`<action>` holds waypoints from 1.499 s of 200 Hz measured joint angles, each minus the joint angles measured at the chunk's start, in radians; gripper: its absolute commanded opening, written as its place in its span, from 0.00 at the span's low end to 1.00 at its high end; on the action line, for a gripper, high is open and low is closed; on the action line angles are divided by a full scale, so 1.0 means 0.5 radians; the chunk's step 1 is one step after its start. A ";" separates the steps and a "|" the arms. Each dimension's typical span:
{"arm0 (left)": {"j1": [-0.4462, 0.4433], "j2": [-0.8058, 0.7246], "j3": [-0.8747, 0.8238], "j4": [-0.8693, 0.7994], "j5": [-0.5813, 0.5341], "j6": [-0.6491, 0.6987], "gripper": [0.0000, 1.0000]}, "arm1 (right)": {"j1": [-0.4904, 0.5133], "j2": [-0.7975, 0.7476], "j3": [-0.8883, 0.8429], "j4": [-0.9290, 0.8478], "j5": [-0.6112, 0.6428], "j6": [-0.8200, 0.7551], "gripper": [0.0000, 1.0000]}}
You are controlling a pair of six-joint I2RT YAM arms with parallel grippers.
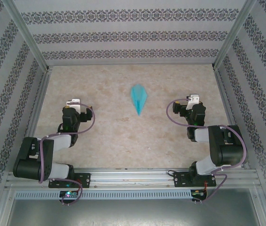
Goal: Fold a paper plane with a square sheet of paper (fold left side to right side)
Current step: Reset both arms
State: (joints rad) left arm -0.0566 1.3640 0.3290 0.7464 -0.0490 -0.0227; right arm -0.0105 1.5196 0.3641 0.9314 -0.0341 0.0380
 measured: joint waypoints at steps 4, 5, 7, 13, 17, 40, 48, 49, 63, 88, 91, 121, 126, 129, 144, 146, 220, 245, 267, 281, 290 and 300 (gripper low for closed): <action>0.000 -0.001 -0.009 0.017 0.006 0.002 1.00 | 0.000 0.000 0.000 0.000 0.000 0.000 0.98; 0.000 -0.001 -0.011 0.021 0.008 0.002 1.00 | 0.000 0.000 0.000 0.000 0.000 0.000 0.98; 0.000 -0.001 -0.016 0.031 0.011 0.003 1.00 | 0.000 0.000 0.000 0.000 0.000 0.001 0.98; 0.000 -0.001 -0.031 0.062 0.025 0.009 1.00 | 0.000 0.000 0.000 0.000 0.000 0.000 0.98; 0.000 -0.001 -0.043 0.081 0.034 0.011 1.00 | 0.000 0.000 0.000 0.000 0.000 0.000 0.98; 0.015 -0.002 -0.075 0.124 0.085 0.025 1.00 | 0.000 0.000 0.000 0.000 -0.001 0.001 0.98; 0.028 0.004 -0.075 0.144 0.100 0.031 1.00 | 0.000 0.000 0.000 -0.001 0.000 0.001 0.98; 0.030 0.005 -0.076 0.147 0.100 0.031 1.00 | 0.000 0.000 0.000 0.000 0.000 0.000 0.98; 0.057 0.070 -0.082 0.284 0.114 0.033 1.00 | 0.000 0.000 0.000 0.000 0.000 0.000 0.98; 0.092 0.327 -0.150 0.613 0.142 0.033 1.00 | 0.000 0.000 0.000 0.000 0.000 0.000 0.98; 0.092 0.356 -0.165 0.656 0.144 0.033 1.00 | 0.000 0.000 0.000 0.000 0.000 0.000 0.98; 0.092 0.544 -0.323 0.944 0.169 0.033 1.00 | 0.000 0.000 0.000 0.000 0.000 0.001 0.98; 0.092 0.543 -0.340 0.986 0.176 0.033 1.00 | 0.000 0.000 0.000 -0.001 0.000 0.000 0.98; 0.092 0.543 -0.344 1.005 0.182 0.034 1.00 | 0.000 0.000 0.000 0.000 0.000 0.001 0.98; 0.092 0.543 -0.343 1.099 0.204 0.038 1.00 | 0.000 0.000 0.000 0.000 0.000 0.000 0.98; 0.092 0.543 -0.343 1.108 0.204 0.039 1.00 | 0.000 0.000 0.000 0.000 0.000 0.000 0.98; 0.124 0.482 0.119 0.633 0.211 0.038 1.00 | 0.000 0.000 0.000 -0.001 0.000 0.000 0.98; 0.135 0.463 0.140 0.535 0.211 0.038 1.00 | 0.000 0.000 0.000 0.000 0.000 0.000 0.98; 0.138 0.463 0.137 0.458 0.211 0.038 1.00 | 0.000 0.000 0.000 -0.001 0.000 0.000 0.98; 0.140 0.463 0.136 0.441 0.210 0.038 1.00 | 0.000 0.000 0.000 -0.001 0.000 0.000 0.98; 0.140 0.463 0.136 0.439 0.211 0.038 1.00 | 0.000 0.000 0.000 -0.001 0.000 0.000 0.98; 0.140 0.463 0.136 0.436 0.210 0.038 1.00 | 0.000 0.000 0.000 -0.001 0.000 0.000 0.98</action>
State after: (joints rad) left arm 0.0135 1.5955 0.3969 0.9642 0.0559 -0.0036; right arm -0.0105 1.5196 0.3641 0.9310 -0.0341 0.0380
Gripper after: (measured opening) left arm 0.998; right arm 0.983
